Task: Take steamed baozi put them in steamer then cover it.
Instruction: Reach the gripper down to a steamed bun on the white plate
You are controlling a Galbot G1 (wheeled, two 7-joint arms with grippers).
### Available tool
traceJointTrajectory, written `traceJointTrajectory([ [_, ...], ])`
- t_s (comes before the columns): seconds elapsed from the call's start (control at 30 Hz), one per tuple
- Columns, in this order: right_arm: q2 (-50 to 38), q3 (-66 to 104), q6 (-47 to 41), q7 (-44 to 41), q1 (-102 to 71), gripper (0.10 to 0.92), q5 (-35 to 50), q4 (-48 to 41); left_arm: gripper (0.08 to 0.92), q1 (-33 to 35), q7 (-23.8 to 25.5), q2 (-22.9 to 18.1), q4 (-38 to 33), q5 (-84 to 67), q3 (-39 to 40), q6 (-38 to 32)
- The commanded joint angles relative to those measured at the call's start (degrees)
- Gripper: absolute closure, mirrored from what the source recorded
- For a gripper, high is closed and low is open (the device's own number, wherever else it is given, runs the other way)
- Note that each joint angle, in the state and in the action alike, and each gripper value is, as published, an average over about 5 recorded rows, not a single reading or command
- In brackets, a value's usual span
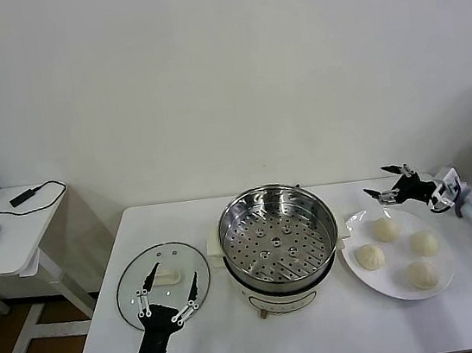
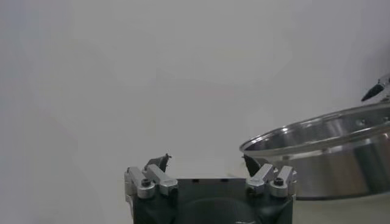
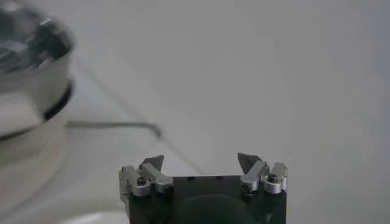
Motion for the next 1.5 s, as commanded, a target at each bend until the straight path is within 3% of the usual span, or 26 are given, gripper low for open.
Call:
traceJointTrajectory([
  [0.03, 0.7, -20.3, 0.7, -21.7, 19.8, 0.203, -16.5, -9.7, 0.177, 0.5, -0.1, -0.4, -0.4, 0.2, -0.3, 0.1],
  [0.4, 8.8, -22.9, 4.6, -22.0, 20.6, 0.203, -27.7, -18.2, 0.177, 1.4, -0.1, -0.9, -0.9, 0.3, -0.8, -0.1],
  [0.77, 13.6, -22.0, 6.3, -15.8, 18.1, 0.203, -29.2, -23.8, 0.177, 1.7, -0.2, -1.2, -1.2, 0.4, -1.0, -0.2],
  [1.3, 18.3, -20.4, 8.6, -14.7, 16.9, 0.203, -32.2, -27.4, 0.177, 1.9, -0.3, -1.3, -1.0, 0.5, -1.5, -0.4],
  [1.5, 18.4, -20.7, 8.8, -15.0, 16.9, 0.257, -32.8, -27.2, 0.177, 1.9, -0.4, -1.4, -0.9, 0.5, -1.5, -0.5],
])
